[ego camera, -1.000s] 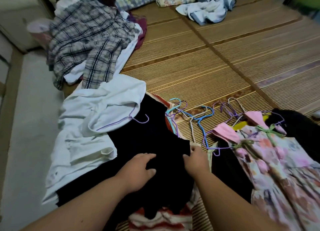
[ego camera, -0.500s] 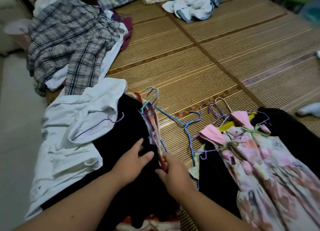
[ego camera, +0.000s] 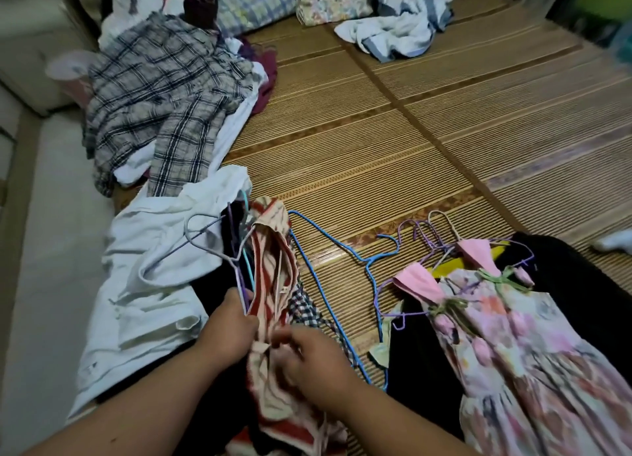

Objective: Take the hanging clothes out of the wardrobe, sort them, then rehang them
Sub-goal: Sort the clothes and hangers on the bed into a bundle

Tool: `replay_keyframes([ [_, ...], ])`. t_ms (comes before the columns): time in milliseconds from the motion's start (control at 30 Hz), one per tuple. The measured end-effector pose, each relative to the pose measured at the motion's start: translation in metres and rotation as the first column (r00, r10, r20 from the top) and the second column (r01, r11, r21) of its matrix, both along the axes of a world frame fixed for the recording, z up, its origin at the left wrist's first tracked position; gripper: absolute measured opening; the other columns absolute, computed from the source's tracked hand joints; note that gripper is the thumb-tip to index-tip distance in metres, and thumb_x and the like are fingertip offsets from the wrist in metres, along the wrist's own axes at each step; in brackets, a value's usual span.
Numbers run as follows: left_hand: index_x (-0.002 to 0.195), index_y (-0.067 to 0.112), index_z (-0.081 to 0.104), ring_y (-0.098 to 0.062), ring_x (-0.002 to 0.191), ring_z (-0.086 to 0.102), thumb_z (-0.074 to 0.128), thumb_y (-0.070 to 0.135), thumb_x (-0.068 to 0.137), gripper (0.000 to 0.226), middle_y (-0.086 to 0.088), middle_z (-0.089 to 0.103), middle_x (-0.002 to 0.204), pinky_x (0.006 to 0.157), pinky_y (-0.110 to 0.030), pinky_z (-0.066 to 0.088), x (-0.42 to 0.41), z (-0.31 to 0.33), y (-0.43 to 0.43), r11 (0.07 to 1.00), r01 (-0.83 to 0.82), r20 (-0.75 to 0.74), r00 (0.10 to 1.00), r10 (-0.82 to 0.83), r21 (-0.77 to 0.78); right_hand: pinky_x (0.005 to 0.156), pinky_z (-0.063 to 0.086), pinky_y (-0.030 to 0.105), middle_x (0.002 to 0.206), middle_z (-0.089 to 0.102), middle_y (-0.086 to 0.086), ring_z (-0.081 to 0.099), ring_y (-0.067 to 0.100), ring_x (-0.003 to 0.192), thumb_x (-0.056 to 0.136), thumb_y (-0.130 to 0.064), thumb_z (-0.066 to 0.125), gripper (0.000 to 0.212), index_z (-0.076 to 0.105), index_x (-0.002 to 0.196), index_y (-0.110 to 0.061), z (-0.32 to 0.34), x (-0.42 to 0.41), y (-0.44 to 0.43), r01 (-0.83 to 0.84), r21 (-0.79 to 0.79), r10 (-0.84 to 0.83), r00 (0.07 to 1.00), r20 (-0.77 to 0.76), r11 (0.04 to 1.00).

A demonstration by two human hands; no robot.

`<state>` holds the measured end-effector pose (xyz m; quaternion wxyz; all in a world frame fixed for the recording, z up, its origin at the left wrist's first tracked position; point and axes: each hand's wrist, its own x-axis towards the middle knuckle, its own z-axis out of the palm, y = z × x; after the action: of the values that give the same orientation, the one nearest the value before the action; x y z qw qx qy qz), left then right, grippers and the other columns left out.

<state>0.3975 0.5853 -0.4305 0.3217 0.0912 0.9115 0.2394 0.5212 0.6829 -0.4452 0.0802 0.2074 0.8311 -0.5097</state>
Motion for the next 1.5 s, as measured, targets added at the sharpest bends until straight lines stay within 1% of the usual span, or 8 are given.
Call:
replay_keyframes([
  [167,0.102,0.016,0.042,-0.024,0.077,0.052,0.052,0.006,0.084,0.023,-0.012,0.059,0.094,0.065,-0.029,0.034,0.002,0.0,-0.004,1.0,-0.028,0.013,1.0,0.028,0.002,0.107,0.033,0.034,0.143,0.039,0.012,0.037,0.028,0.132,0.092,-0.037,0.054,0.059,0.033,0.142,-0.013,-0.049,0.013,0.035,0.341,0.24,-0.41,0.833,0.371,0.909],
  [267,0.102,0.017,0.041,-0.013,0.066,0.05,0.051,0.006,0.086,0.021,-0.007,0.058,0.088,0.054,-0.025,0.032,0.007,0.001,-0.004,1.0,-0.02,-0.006,1.0,0.02,0.004,0.108,0.031,0.039,0.149,0.028,0.016,0.026,0.034,0.137,0.089,-0.039,0.054,0.069,0.023,0.145,-0.011,-0.07,0.027,0.055,0.346,0.275,-0.441,0.689,0.575,0.897],
  [367,0.101,0.017,0.042,-0.008,0.062,0.049,0.051,0.006,0.087,0.019,-0.002,0.057,0.079,0.05,-0.018,0.03,0.011,0.003,-0.004,0.999,-0.041,-0.018,0.999,0.042,0.028,0.105,0.031,0.038,0.153,0.021,0.013,0.026,0.035,0.137,0.092,-0.034,0.051,0.074,0.01,0.149,-0.01,-0.081,0.034,0.063,0.291,0.244,-0.38,0.676,0.632,0.925],
  [633,0.088,0.022,0.042,-0.008,0.066,0.053,0.057,0.012,0.086,0.018,-0.002,0.062,0.082,0.052,-0.016,0.033,0.011,0.0,-0.009,0.992,-0.06,0.0,0.998,0.06,0.114,0.097,0.039,0.04,0.135,0.04,0.02,0.039,0.038,0.122,0.09,-0.016,0.046,0.046,0.037,0.135,-0.01,-0.091,0.01,0.065,0.397,0.415,-0.573,0.626,0.53,0.818],
  [833,0.094,0.017,0.044,-0.008,0.066,0.05,0.055,0.008,0.086,0.017,0.0,0.056,0.081,0.051,-0.016,0.033,0.014,-0.002,-0.006,0.986,-0.08,0.001,0.997,0.081,0.149,0.089,0.045,0.034,0.118,0.061,0.012,0.053,0.033,0.113,0.088,-0.018,0.048,0.023,0.059,0.107,-0.013,-0.09,0.009,0.057,0.234,0.407,-0.446,0.69,0.57,0.883],
  [1000,0.096,0.016,0.045,-0.02,0.075,0.056,0.056,0.007,0.082,0.02,-0.007,0.06,0.087,0.063,-0.026,0.041,0.009,-0.005,-0.02,0.982,-0.136,0.034,0.991,0.132,0.134,0.065,0.035,0.032,0.081,0.055,0.01,0.053,0.028,0.078,0.085,-0.016,0.06,0.022,0.041,0.075,-0.013,-0.074,0.004,0.048,0.52,0.2,-0.557,0.754,0.348,0.83],
  [1133,0.097,0.016,0.045,-0.02,0.071,0.053,0.054,0.005,0.084,0.019,-0.006,0.057,0.083,0.062,-0.028,0.039,0.008,-0.004,-0.028,0.978,-0.15,0.051,0.988,0.144,0.148,0.061,0.045,0.038,0.076,0.06,0.016,0.059,0.034,0.071,0.087,-0.015,0.062,0.016,0.049,0.082,-0.007,-0.049,-0.005,0.034,0.675,0.046,-0.669,0.715,0.202,0.736],
  [1500,0.093,0.012,0.045,-0.02,0.072,0.046,0.051,0.004,0.086,0.013,-0.01,0.054,0.086,0.057,-0.027,0.031,0.002,0.036,-0.028,0.967,-0.152,0.0,0.988,0.155,0.203,0.06,0.039,0.025,0.07,0.065,-0.002,0.06,0.017,0.072,0.091,-0.018,0.059,0.007,0.056,0.09,-0.011,0.042,-0.008,0.048,0.696,-0.085,-0.699,0.715,-0.018,0.713],
])
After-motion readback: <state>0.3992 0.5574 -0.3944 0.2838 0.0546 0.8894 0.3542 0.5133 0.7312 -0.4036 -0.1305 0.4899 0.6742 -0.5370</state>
